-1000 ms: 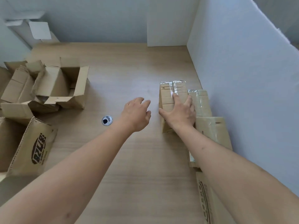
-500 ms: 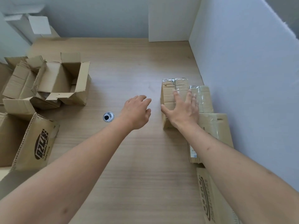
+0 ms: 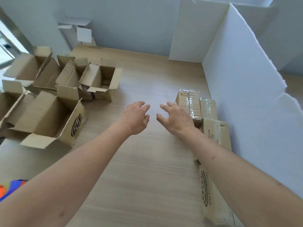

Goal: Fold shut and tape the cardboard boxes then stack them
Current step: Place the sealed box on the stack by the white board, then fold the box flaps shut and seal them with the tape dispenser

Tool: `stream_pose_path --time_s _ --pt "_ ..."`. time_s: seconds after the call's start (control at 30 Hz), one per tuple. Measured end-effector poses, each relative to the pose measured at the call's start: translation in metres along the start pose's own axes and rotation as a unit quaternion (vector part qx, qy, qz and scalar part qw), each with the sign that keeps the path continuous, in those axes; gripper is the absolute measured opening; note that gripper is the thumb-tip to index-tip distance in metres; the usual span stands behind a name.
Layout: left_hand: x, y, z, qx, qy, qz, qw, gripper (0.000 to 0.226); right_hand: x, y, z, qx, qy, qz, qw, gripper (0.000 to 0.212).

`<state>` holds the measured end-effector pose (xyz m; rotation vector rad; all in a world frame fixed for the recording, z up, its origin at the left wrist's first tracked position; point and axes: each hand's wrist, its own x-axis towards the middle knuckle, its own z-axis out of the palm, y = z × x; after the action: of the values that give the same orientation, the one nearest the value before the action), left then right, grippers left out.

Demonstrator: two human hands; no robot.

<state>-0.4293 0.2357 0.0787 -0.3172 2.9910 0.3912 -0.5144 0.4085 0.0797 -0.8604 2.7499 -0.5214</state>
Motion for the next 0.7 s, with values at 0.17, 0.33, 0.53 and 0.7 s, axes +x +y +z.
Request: stream_pose_path --time_s 0.17,0.33,0.53,0.7 --pt "-0.062 -0.043 -0.016 0.004 0.027 -0.043 0.999 0.043 -0.015 -0.067 0.015 -0.013 -0.022 -0.055 0.998 0.052" --pt "-0.121 -0.095 -0.025 0.006 0.042 -0.091 0.995 0.046 -0.033 -0.134 0.037 -0.026 -0.048 -0.109 0.993 0.045" --pt "-0.184 -0.173 -0.033 -0.015 0.060 -0.127 0.990 0.048 -0.048 -0.216 0.075 -0.048 -0.090 -0.130 0.986 0.047" --pt "-0.222 -0.253 -0.032 -0.014 0.061 -0.125 0.990 0.044 -0.052 -0.293 0.120 -0.052 -0.085 -0.129 0.987 0.044"
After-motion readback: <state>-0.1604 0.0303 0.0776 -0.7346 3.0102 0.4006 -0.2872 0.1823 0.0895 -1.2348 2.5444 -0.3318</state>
